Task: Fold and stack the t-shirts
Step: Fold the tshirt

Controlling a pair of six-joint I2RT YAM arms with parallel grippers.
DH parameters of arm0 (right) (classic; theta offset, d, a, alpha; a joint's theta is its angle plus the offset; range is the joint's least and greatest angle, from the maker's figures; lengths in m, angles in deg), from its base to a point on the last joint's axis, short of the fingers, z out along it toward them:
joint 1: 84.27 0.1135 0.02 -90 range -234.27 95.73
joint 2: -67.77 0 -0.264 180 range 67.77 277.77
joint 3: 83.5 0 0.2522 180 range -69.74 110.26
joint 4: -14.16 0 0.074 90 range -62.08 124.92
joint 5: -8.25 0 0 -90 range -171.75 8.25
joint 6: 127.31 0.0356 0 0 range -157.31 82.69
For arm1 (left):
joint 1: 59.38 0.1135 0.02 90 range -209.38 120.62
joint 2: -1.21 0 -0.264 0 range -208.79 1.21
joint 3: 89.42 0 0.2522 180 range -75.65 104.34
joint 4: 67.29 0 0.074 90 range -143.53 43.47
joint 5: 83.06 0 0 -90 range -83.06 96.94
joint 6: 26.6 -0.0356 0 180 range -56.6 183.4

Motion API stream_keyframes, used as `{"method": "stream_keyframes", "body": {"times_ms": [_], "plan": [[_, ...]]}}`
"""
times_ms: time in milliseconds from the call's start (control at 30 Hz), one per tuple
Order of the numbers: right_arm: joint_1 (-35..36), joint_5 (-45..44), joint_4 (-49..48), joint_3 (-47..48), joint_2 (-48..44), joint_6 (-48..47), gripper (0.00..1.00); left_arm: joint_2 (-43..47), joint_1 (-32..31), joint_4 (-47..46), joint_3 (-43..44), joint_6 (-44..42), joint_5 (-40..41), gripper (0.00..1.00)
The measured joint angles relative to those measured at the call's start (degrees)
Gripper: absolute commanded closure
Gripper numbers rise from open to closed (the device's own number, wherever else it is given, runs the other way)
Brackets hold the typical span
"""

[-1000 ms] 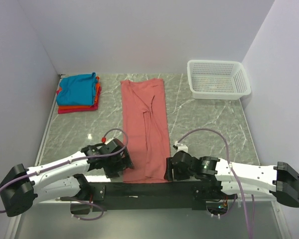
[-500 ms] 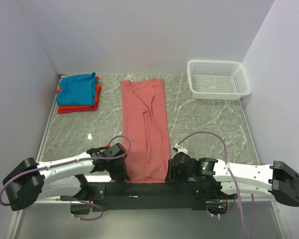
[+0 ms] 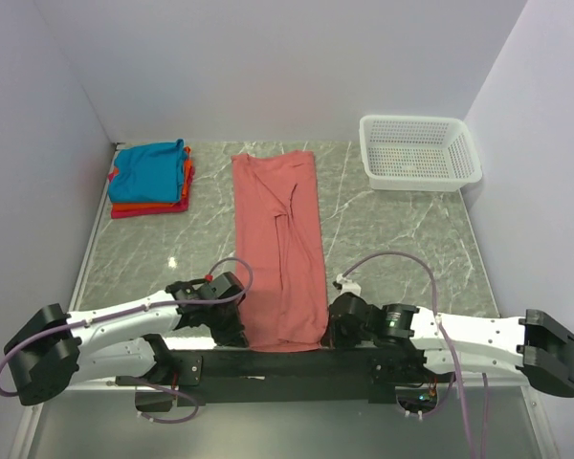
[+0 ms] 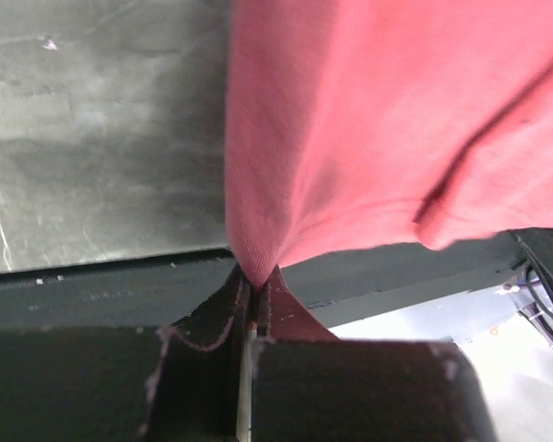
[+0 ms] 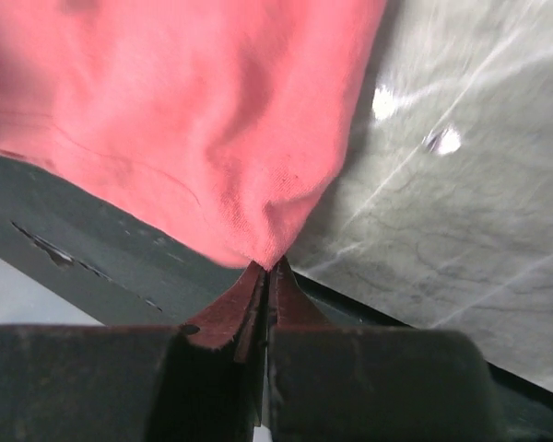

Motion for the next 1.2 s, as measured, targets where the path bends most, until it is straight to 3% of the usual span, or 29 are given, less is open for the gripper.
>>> {"method": "stream_keyframes", "body": {"times_ms": [400, 667, 933, 1200], "plan": [[-3.56, -13.88, 2.8, 13.81, -0.7, -9.66, 1.0, -0.79, 2.71, 2.71, 13.55, -3.21, 11.8, 0.99], [-13.42, -18.56, -2.4, 22.08, 8.31, -17.14, 1.0, -6.32, 9.03, 0.04, 21.24, -5.81, 18.6, 0.99], [-19.61, -20.59, -7.39, 29.55, 17.86, -23.43, 1.0, -15.52, 15.58, -3.87, 27.06, -9.57, 21.55, 0.99], [-25.09, -20.2, -12.41, 36.41, 29.31, -28.63, 1.0, -18.53, 19.43, -7.69, 31.58, -13.09, 25.0, 0.99]]}}
